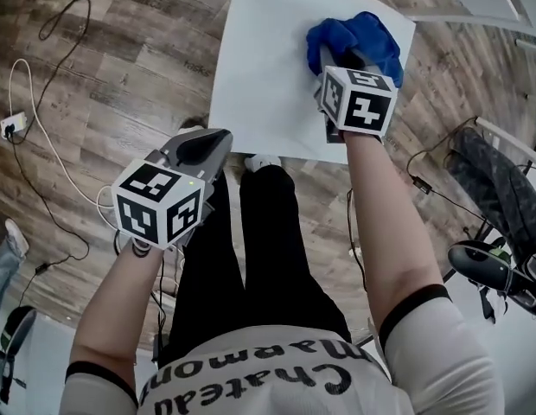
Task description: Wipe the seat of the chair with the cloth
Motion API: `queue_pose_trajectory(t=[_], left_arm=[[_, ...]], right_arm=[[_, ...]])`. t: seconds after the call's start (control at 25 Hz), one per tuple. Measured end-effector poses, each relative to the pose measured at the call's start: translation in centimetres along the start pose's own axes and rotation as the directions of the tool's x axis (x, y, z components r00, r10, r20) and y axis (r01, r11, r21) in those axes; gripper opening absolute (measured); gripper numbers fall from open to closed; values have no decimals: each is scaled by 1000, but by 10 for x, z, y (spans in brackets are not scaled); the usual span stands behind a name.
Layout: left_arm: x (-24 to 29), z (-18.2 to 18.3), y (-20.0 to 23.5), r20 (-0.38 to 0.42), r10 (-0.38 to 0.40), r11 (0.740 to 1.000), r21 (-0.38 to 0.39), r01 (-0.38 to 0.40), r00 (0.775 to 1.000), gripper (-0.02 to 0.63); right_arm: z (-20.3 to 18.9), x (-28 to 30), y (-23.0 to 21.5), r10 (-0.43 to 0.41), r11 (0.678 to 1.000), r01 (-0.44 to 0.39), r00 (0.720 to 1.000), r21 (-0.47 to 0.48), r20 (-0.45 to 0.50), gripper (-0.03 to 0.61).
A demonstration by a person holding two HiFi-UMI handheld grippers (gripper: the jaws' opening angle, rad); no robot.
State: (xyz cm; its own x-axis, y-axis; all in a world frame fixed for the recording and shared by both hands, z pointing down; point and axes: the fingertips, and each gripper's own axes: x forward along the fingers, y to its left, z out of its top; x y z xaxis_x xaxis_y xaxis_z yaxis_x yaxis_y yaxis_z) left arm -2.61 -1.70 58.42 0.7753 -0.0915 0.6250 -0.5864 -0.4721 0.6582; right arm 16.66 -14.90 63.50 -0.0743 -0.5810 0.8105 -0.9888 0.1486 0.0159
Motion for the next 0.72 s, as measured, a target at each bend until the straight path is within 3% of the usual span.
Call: queue_pose_trajectory(t=[0.16,0.32,0.48,0.64,0.72], left_arm=[[24,-16,-28,-44,-24,1000,8,25,999,8],[38,-26,-48,-64,-46,999,27,47,997,8],[41,-35,-49,-77,-45,998,28,48,996,8],[38,-35,-41,-55,-23,1000,9,24,998,8],[32,-34,-34,-43,-11,1000,1,12,999,8]], right_arm=[[-31,-22,-59,-67,997,67,998,40,0,77],[-48,-34,-105,-117,993,116,993,-4,-31,77],[-64,-44,-144,-186,980,190,980,60,-65,77],[-73,-51,-162,-251,955,263,963,141,-97,77],[-61,-52,-149,-244,961,254,965,113,-94,77]])
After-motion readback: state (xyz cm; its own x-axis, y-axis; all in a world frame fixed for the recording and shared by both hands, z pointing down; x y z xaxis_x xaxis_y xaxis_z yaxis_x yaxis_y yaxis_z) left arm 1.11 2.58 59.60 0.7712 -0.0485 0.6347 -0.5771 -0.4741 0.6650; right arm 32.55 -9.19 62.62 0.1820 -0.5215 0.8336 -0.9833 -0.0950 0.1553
